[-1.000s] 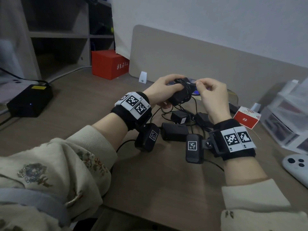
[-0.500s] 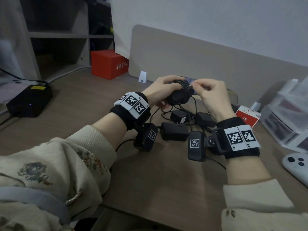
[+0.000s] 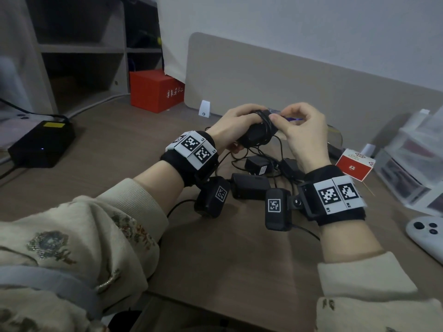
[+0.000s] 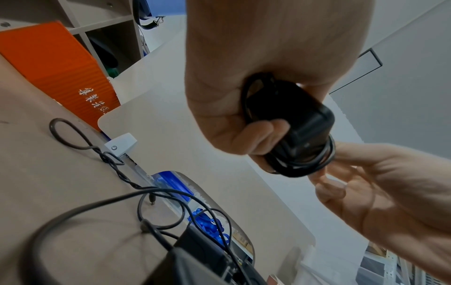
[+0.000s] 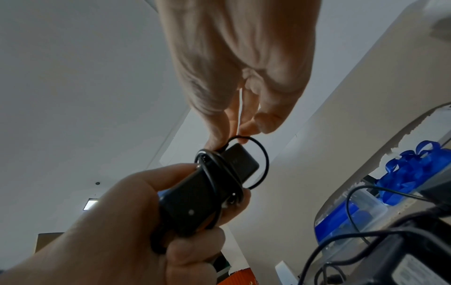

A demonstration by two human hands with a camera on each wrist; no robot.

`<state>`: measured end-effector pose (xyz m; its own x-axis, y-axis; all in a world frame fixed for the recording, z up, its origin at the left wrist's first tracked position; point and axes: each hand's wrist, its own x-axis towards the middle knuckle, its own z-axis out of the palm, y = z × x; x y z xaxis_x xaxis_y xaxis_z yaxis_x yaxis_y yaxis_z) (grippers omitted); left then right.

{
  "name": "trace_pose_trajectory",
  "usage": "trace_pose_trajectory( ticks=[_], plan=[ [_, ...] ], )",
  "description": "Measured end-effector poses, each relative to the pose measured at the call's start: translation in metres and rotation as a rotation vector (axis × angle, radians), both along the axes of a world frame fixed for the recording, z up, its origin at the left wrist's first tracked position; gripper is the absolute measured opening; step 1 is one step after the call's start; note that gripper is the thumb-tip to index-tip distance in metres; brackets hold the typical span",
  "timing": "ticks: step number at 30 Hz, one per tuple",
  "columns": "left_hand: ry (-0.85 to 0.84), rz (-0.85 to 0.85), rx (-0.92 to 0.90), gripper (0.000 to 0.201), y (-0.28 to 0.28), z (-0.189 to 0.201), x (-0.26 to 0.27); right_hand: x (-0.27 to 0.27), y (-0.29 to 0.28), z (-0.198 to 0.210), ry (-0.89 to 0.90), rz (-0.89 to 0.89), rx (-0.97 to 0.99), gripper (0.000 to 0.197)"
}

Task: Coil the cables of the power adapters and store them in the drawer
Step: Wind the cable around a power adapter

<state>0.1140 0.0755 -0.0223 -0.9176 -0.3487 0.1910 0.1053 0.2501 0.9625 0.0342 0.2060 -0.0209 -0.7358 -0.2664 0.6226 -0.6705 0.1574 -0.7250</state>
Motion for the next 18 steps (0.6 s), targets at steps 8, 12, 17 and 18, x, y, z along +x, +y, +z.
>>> trace_pose_trajectory(
  ticks=[8,12,17,18],
  plan=[
    [0.01,0.008,0.05,0.029,0.004,-0.001,-0.003,0.007,-0.007,-0.006,0.206,-0.08,0.069,0.016],
    [0.01,0.033,0.055,0.031,0.003,-0.002,-0.005,0.012,-0.009,-0.004,0.216,0.012,0.167,0.018],
    [-0.003,0.006,0.082,0.032,0.006,-0.001,-0.005,0.008,-0.01,-0.005,0.283,-0.047,0.257,0.02],
    [-0.004,-0.002,0.089,0.032,0.007,-0.001,-0.005,0.008,-0.01,-0.005,0.291,-0.064,0.241,0.019]
  ],
)
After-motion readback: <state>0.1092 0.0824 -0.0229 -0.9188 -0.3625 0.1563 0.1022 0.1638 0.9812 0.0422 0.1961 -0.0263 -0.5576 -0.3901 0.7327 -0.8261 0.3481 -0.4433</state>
